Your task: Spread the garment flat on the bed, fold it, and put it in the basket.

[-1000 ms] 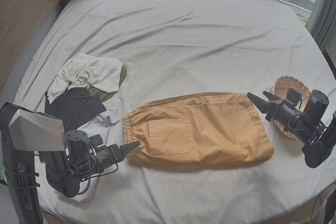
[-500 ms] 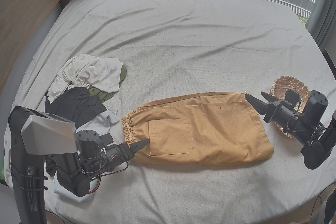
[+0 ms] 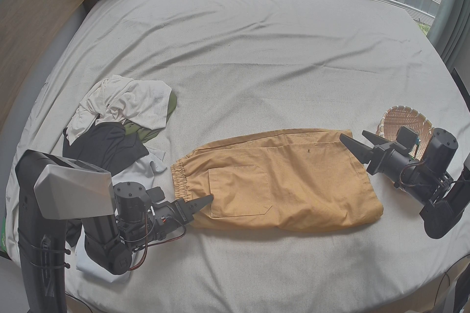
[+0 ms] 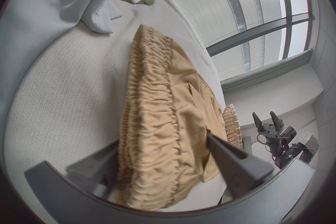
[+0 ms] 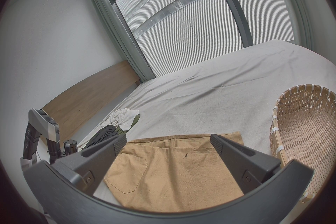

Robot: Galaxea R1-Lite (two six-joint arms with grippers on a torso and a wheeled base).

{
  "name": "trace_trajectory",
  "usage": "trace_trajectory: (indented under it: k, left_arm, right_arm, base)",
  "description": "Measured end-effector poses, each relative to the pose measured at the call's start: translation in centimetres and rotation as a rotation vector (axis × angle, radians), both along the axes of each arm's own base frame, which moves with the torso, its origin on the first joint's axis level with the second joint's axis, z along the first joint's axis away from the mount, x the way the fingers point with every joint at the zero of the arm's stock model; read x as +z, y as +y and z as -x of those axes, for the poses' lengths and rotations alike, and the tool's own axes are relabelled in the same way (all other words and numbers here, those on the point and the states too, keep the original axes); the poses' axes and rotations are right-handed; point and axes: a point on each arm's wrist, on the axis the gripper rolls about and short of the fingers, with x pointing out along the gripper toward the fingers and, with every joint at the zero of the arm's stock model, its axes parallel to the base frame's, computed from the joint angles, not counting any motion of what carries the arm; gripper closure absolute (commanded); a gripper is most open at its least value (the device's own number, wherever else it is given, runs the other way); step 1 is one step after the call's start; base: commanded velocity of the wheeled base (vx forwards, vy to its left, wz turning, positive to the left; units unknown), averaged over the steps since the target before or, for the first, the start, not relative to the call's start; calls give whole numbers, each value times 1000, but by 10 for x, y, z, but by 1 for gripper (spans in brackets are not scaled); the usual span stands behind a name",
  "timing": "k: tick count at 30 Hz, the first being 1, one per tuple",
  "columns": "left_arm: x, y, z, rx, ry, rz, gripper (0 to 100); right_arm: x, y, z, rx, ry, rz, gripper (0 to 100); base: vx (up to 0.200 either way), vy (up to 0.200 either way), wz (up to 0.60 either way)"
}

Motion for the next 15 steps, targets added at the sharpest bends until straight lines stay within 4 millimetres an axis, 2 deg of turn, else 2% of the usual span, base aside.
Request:
trace_trajectory:
  k: [8, 15]
  left_arm:
    - [6, 17, -6, 93, -21, -5, 100]
    - [19, 32, 7, 85, -5, 7, 100]
  right_arm:
    - [-4, 2, 2, 7, 12, 3, 0]
    - [-8, 2, 3, 8, 15, 4, 0]
  base:
    - [0, 0, 0]
    - [0, 0, 0]
